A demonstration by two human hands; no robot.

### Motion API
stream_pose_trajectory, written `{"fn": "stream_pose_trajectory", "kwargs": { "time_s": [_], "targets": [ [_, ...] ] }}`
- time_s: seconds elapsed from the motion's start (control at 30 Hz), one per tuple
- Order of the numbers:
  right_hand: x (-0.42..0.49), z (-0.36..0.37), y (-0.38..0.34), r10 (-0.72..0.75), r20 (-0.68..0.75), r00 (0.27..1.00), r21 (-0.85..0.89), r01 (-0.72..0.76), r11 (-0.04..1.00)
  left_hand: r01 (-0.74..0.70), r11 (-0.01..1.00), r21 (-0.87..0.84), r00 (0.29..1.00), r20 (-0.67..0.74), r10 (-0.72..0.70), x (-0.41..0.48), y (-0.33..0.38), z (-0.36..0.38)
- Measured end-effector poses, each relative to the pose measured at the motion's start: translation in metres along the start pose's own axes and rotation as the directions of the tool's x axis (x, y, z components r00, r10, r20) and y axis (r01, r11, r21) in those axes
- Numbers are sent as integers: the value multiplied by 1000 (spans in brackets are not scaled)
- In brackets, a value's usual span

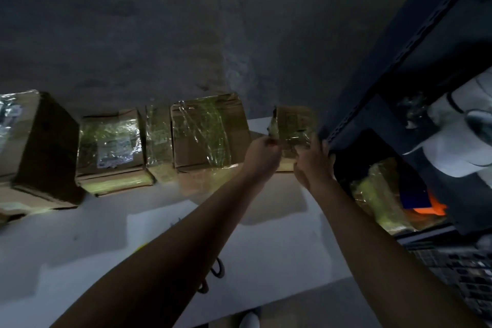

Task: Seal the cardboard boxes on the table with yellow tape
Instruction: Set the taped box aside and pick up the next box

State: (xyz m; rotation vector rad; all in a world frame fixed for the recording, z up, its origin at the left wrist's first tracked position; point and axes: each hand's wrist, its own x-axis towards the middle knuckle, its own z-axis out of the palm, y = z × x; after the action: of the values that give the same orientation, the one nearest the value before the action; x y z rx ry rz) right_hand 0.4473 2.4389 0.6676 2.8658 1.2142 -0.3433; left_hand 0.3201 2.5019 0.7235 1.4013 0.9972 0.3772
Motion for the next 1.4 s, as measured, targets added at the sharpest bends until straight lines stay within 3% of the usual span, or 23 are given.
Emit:
{"fn": "stream_pose_trajectory", "kwargs": {
  "time_s": [0.07,0.13,0.2,0.33,0.4,0.47,0.53,0.7,0.87,1.0,1.2,1.4],
  "targets": [
    [0,-4,-18,-10,-50,999,170,19,985,-30,999,-12,998,-61,29,2,9,-13],
    [-5,-9,-44,-65,-24,998,417,69,906,-55,998,-17,989,-138,53,5,15,-32],
    [-7,-12,-73,-165,-10,986,545,144,826,-95,992,80,965,-239,112,9,19,-57],
    [-2,-26,-116,-164,80,983,589,86,804,-141,949,281,840,-473,265,20,9,-123],
    [7,-26,-128,-103,127,987,586,9,810,-38,936,349,804,-546,236,26,-5,-153],
    [10,-25,-134,-50,171,984,589,-62,806,109,941,320,836,-542,87,27,-17,-172],
    [9,-21,-138,-15,219,976,569,-115,815,175,954,244,896,-440,-52,25,-29,-176],
    [4,-17,-134,43,262,964,585,-194,787,232,964,128,934,-305,-185,28,-49,-169],
    [-12,-23,-126,116,276,954,693,-281,664,220,973,73,943,-272,-193,29,-50,-168],
    [-28,-42,-127,152,206,967,771,-256,583,137,984,110,934,-345,-91,7,-36,-167],
    [-65,-84,-125,116,10,993,808,-76,585,61,989,132,909,-418,-1,-40,-7,-166],
    [-119,-101,-125,-30,-61,998,817,67,572,26,993,113,894,-447,28,-103,-1,-173]
  ]
}}
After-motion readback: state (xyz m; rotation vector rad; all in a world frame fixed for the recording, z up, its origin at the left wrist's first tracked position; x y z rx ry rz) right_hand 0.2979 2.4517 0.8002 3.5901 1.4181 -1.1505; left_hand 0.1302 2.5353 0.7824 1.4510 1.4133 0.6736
